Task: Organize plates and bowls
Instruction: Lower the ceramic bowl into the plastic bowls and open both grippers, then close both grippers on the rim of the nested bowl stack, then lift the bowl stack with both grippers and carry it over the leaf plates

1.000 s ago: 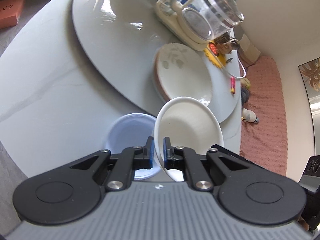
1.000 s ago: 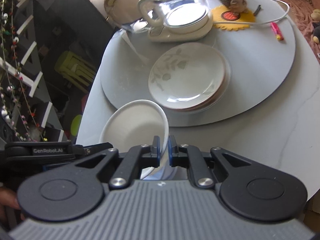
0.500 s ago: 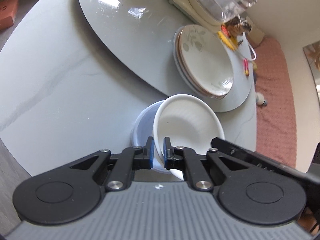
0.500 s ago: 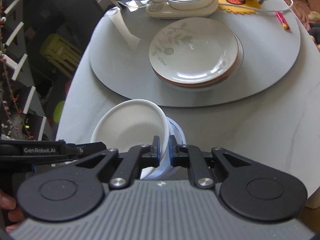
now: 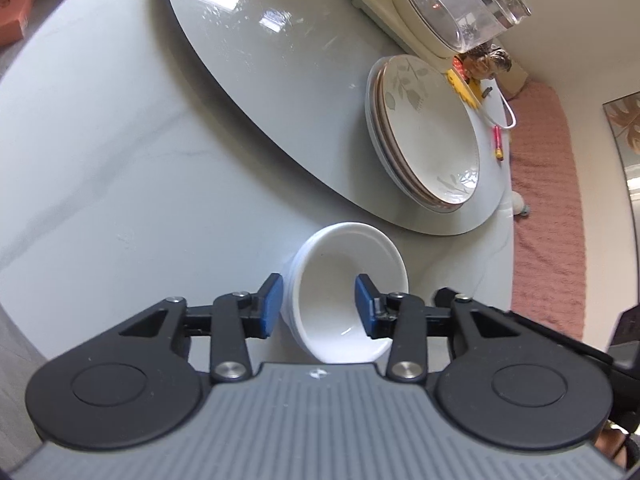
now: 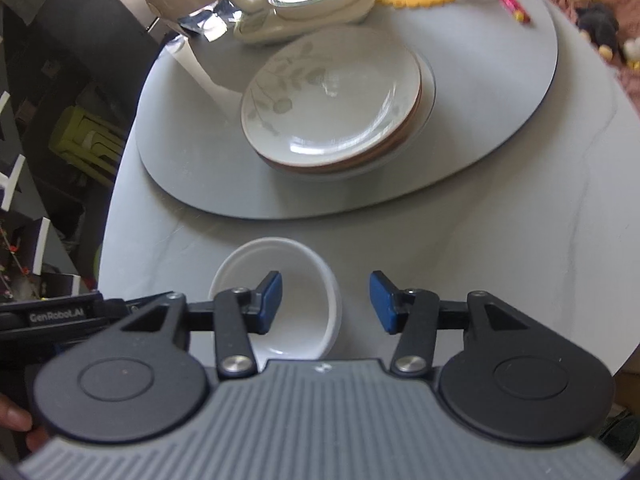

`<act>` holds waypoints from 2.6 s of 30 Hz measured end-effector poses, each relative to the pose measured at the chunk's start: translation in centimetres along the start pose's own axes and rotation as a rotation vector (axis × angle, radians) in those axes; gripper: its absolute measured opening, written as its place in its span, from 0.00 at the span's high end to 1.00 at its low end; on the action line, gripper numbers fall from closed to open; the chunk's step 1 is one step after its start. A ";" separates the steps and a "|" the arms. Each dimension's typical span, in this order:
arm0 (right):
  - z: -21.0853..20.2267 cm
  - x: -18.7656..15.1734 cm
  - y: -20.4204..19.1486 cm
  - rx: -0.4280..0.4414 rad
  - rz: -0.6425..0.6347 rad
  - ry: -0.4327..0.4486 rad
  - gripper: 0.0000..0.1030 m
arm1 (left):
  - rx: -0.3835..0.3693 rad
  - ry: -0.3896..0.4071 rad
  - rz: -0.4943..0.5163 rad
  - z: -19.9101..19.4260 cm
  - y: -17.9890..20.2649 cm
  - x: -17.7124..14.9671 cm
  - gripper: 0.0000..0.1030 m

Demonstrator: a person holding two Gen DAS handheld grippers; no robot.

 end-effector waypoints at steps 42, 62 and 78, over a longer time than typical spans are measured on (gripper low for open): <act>4.3 -3.4 2.7 0.057 0.178 -0.098 0.83 | -0.007 -0.127 0.122 6.4 1.0 -1.2 0.79; -2.5 7.2 3.4 0.137 0.224 0.102 0.83 | -0.110 0.024 0.197 1.2 11.7 7.6 0.79; 3.1 15.7 6.2 0.156 0.160 0.097 0.83 | -0.041 0.015 0.184 9.3 15.3 14.4 0.79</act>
Point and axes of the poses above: each gripper's, at about its wrist camera, not at the fingertips, and z roughly the way its jaws point, y to its right, x to its top, the point moved 2 cm from there along z, roughly the way its jaws point, and after that the axes turned 9 degrees about y, right-handed, at the moved point
